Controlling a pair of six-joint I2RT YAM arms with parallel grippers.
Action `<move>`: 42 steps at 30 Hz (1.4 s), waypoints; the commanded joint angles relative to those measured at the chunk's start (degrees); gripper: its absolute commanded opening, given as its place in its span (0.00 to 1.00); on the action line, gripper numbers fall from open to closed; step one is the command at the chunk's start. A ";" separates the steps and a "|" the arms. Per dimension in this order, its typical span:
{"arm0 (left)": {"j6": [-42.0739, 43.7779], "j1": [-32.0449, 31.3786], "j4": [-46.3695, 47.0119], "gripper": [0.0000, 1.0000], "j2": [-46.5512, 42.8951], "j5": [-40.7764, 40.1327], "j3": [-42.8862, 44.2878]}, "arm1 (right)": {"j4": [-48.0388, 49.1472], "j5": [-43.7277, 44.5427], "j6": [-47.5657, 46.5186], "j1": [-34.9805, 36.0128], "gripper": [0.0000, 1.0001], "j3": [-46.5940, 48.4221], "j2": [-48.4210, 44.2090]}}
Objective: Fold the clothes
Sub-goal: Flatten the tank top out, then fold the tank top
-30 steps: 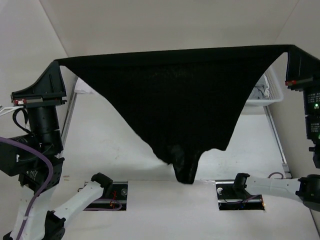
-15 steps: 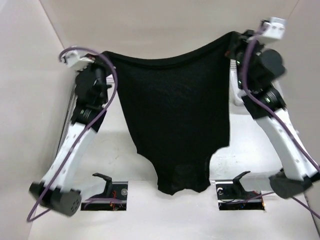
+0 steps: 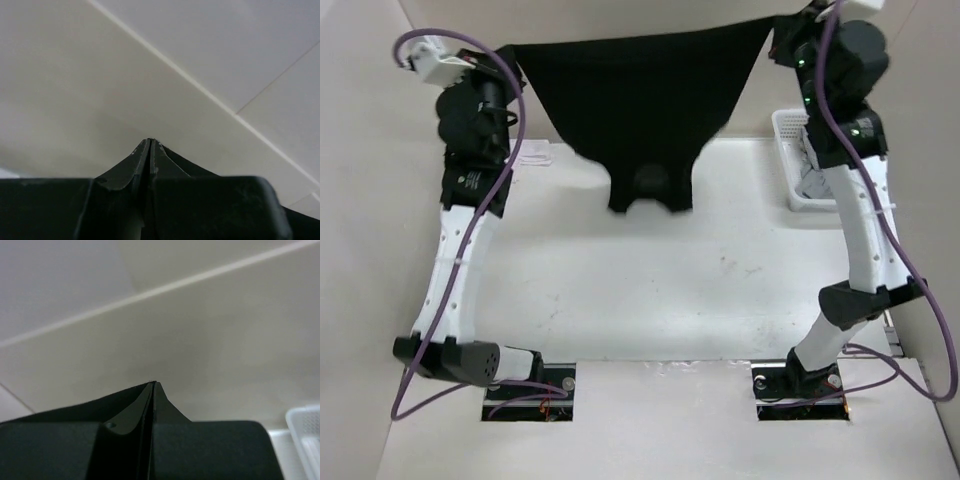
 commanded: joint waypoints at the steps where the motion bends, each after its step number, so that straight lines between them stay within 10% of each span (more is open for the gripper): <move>1: 0.89 1.21 2.85 0.02 -5.48 1.13 2.29 | -0.22 -1.06 0.45 0.56 0.02 5.44 -3.75; 9: 1.59 0.60 3.99 0.02 -12.16 -0.36 -11.58 | 6.88 1.75 1.85 0.91 0.02 -25.63 -19.81; 17: -0.42 -5.19 5.58 0.02 -34.01 -5.54 -48.11 | 14.62 6.58 9.74 8.01 0.02 -72.90 -48.97; 23: -2.44 -10.03 -15.83 0.02 -59.06 -8.80 -64.85 | 6.12 9.04 20.81 20.67 0.02 -94.47 -66.92; 29: -13.06 -11.97 -36.86 0.02 -69.37 -6.70 -68.82 | -11.01 11.49 37.34 35.16 0.00 -102.67 -76.26; 35: -17.39 -12.24 -36.90 0.02 -67.11 -8.35 -68.39 | -17.72 22.92 44.04 48.54 0.00 -101.19 -74.87; 42: -9.84 -10.39 -8.44 0.02 -40.86 -10.73 -61.46 | 7.98 15.23 21.13 28.74 0.00 -92.58 -53.09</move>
